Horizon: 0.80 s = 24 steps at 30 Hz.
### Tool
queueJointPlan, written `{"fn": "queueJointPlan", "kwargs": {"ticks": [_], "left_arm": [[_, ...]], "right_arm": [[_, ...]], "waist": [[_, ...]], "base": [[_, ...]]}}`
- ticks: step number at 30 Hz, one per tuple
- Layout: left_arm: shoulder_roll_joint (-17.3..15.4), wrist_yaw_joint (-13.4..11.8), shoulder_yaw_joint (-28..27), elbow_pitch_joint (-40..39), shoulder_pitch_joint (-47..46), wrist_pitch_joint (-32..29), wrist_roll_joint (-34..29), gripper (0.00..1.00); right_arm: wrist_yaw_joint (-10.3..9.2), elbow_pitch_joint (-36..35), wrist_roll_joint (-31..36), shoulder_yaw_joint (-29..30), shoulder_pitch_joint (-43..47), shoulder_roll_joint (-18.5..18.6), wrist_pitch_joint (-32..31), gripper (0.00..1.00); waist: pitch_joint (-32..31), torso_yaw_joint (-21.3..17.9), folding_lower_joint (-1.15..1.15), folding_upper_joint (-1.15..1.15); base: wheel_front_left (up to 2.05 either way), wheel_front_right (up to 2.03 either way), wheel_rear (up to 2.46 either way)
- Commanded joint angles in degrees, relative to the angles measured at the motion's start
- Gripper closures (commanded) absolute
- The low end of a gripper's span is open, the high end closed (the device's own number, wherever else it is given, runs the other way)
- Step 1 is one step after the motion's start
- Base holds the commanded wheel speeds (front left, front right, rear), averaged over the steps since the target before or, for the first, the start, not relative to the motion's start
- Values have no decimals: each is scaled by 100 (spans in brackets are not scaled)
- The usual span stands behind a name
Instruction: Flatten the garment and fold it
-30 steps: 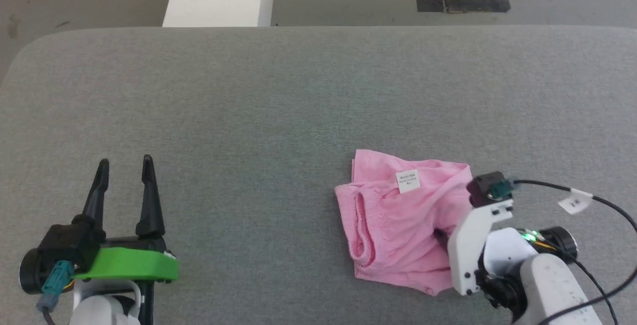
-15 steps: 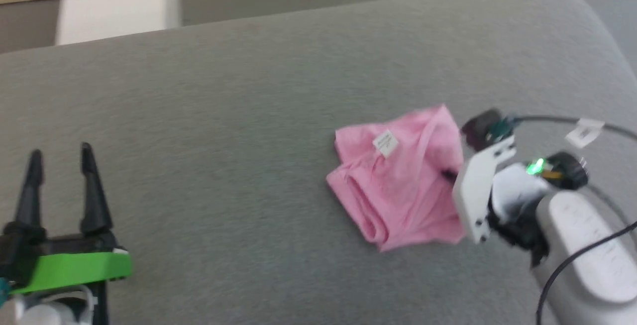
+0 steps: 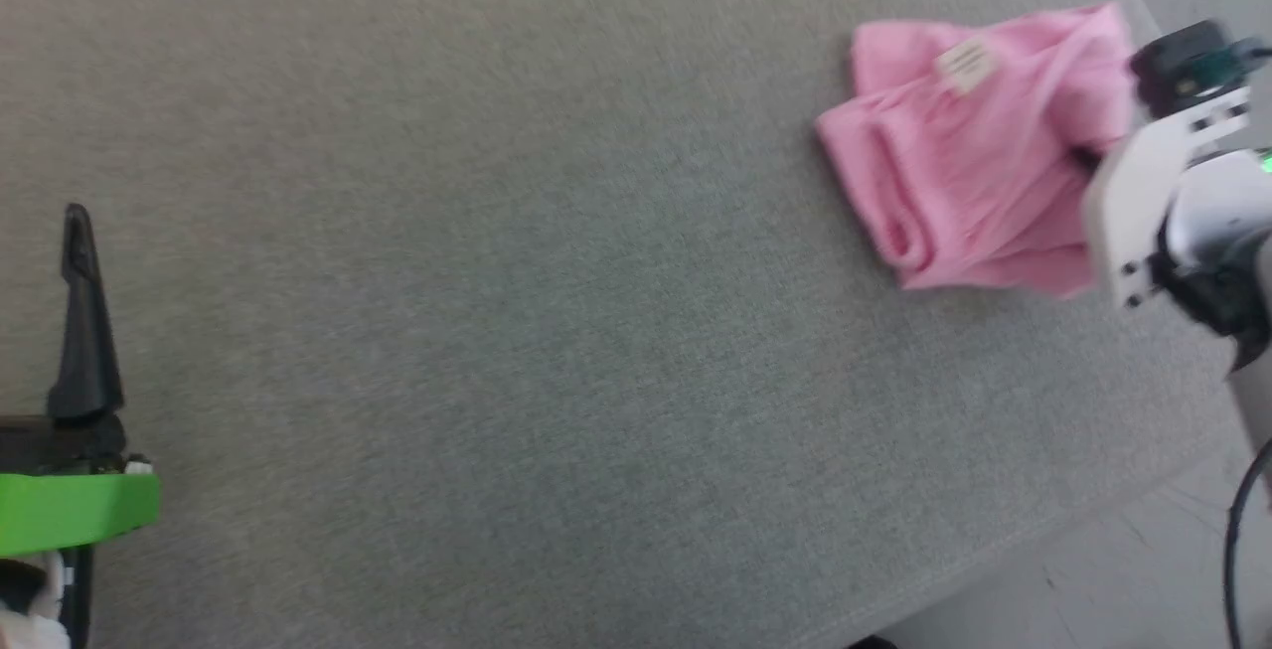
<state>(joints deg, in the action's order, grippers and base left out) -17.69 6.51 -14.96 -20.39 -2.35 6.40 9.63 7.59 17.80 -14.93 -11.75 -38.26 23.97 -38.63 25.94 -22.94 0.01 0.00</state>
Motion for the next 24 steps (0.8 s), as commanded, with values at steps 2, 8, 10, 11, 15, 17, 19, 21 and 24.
{"fn": "queueJointPlan", "kwargs": {"ticks": [2, 8, 10, 11, 15, 17, 19, 21, 24], "left_arm": [[-145, 31, -57, -154, -13, -116, 45, 0], [-322, 37, -145, -399, 19, -305, 104, 0], [-359, 34, -180, -459, 30, -341, 124, 0], [-393, 35, -202, -499, 31, -366, 148, 0], [-431, 32, -196, -551, 13, -383, 185, 0], [-438, 24, -194, -556, 5, -378, 190, 0], [-448, 20, -192, -530, -3, -363, 196, 0], [-432, 4, -172, -473, -17, -310, 192, 0], [-370, -39, -121, -343, -37, -194, 176, 0]], "right_arm": [[-10, 198, 205, 226, -212, 118, 88, 100], [-10, 416, 628, 768, -425, 245, 369, 100], [-10, 445, 723, 871, -511, 242, 491, 100], [-10, 468, 847, 978, -596, 238, 611, 91], [-10, 482, 1186, 1331, -747, 213, 890, 0], [-10, 453, 1338, 1458, -834, 180, 1050, 0], [-10, 427, 1418, 1522, -904, 141, 1139, 0], [-10, 359, 1436, 1586, -976, 110, 1262, 0], [-10, 187, 1383, 1614, -1067, 46, 1505, 0]], "waist": [[706, -420, -1, 0], [892, -248, -1, 0], [942, -195, -1, 0], [982, -144, -1, 0], [1051, -41, -1, 0], [1065, -15, -1, 0], [1057, 10, -1, 0], [994, 44, -1, 0], [817, 97, -1, 0]], "base": [[0, 0, 0], [0, 0, 0], [0, 0, 0], [0, 0, 0], [0, 0, 0], [0, 0, 0], [0, 0, 0], [0, 0, 0], [0, 0, 0]]}}
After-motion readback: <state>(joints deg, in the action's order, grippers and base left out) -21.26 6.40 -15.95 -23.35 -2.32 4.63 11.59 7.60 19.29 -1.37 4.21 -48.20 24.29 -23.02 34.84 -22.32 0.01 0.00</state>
